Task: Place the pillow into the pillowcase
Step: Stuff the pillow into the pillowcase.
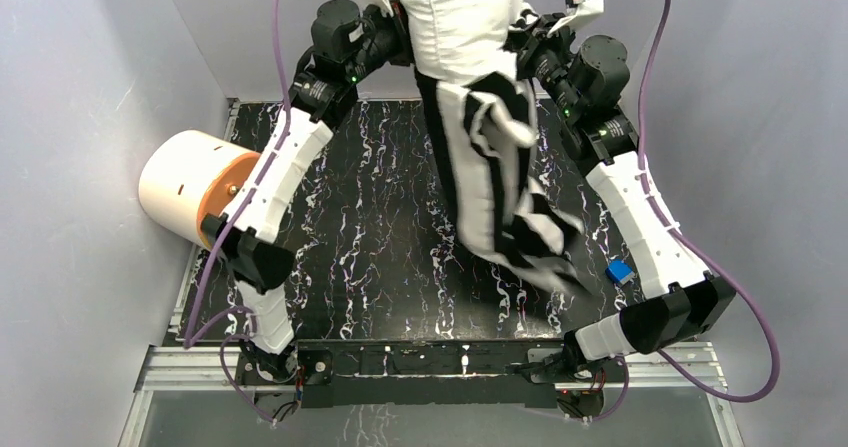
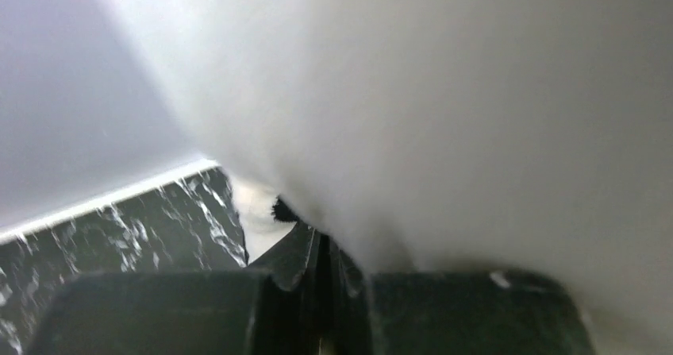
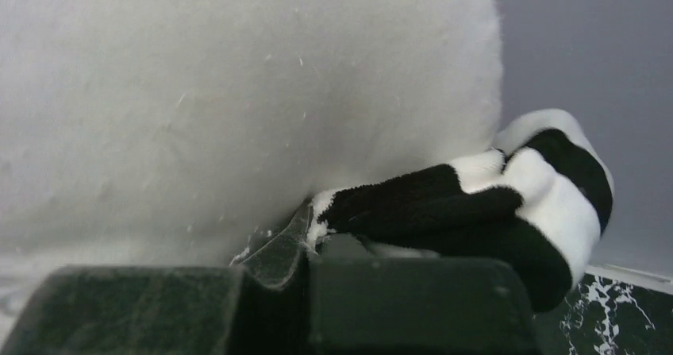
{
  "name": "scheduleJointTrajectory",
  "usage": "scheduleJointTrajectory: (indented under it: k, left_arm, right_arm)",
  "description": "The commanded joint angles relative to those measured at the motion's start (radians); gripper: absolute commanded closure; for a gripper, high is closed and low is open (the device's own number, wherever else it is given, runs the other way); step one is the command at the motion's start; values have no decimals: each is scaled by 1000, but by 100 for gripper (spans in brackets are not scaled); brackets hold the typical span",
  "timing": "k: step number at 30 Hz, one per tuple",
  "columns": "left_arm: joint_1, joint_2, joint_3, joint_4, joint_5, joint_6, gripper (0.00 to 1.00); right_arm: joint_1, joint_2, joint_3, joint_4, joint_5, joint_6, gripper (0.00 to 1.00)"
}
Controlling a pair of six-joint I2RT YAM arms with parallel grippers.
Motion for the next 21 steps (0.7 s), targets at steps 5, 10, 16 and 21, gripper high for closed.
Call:
scheduleJointTrajectory:
  k: [5,10,16,21]
  left_arm:
    - [90,183,429,415,120,162,100]
    - [90,38,163,514,372,138,100]
    - [7,-295,-578,615,413,206,100]
    - [-34,-432,-960,572,358,212,76]
  right_arm:
    - [61,106,182,231,-223,-123,100]
    - [65,29,-62,284,-192,-98,100]
    - [82,-171,-754,406,-197,80,97]
    - [77,-368,-913,-6,45,102,56]
